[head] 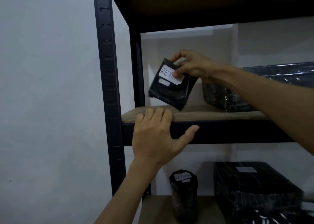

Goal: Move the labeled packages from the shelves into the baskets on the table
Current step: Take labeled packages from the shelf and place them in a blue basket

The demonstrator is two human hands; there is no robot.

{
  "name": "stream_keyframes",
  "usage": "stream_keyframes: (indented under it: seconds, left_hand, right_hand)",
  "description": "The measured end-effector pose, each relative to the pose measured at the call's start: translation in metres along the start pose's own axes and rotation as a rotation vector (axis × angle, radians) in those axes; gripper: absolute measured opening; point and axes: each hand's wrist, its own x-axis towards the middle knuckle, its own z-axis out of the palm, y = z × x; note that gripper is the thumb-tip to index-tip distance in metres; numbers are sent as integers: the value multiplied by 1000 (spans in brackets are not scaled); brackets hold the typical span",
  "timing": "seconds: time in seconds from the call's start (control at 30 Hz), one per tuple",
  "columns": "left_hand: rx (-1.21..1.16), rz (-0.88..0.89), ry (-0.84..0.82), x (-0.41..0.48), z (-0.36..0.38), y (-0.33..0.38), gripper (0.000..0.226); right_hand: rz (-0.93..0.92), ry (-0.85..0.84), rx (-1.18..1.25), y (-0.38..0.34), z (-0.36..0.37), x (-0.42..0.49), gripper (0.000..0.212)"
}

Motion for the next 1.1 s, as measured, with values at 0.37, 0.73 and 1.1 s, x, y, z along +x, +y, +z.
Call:
stream_keyframes:
  seconds: [0.37, 0.73, 1.1]
  left_hand:
    - [19, 6, 6, 0, -1, 0, 61]
    - [16, 0, -11, 1, 0, -1, 62]
    - [17, -62, -142, -5, -9, 5, 59]
  right_hand:
    - [-2, -250, -272, 2, 10, 7, 43]
    - [-77, -250, -655, 7, 9, -2, 65]
    - [-81, -130, -173, -5, -18, -48, 34]
